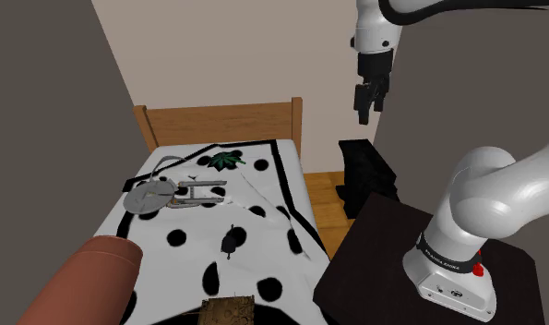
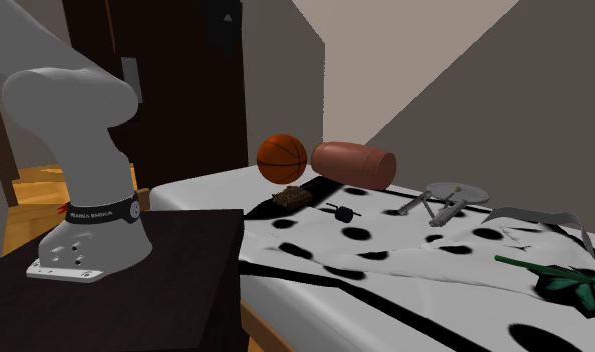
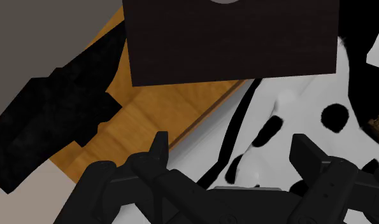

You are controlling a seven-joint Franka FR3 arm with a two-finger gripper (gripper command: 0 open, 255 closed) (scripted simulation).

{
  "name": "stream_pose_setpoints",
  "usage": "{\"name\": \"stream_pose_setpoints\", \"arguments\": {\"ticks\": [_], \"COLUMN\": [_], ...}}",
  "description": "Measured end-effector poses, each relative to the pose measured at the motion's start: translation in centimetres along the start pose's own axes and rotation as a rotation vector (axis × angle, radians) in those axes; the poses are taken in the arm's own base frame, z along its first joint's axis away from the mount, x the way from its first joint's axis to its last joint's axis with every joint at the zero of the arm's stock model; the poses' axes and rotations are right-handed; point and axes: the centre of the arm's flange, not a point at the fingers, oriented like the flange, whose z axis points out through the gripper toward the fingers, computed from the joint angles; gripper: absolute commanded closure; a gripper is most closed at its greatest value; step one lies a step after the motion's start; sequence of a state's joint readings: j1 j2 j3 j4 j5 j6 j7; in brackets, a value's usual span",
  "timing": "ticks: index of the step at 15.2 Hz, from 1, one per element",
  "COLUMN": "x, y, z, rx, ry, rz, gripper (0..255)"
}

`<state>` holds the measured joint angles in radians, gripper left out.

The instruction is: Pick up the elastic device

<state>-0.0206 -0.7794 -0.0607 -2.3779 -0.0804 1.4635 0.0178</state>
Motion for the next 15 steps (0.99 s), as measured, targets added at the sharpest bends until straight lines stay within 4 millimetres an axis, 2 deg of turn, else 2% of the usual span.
{"name": "stream_pose_setpoints", "arguments": {"ticks": [2,4,15], "x": [0.4,1.4,9.6], "y": [-0.3,-1.6,-8.8], "z": [0.5,1.9,10.6], "rx": [0.002,0.007,0.044], "ry": [-0.001,-0.001,-0.002], "rz": [0.000,-0.002,-0.014], "gripper": [0,0,0]}}
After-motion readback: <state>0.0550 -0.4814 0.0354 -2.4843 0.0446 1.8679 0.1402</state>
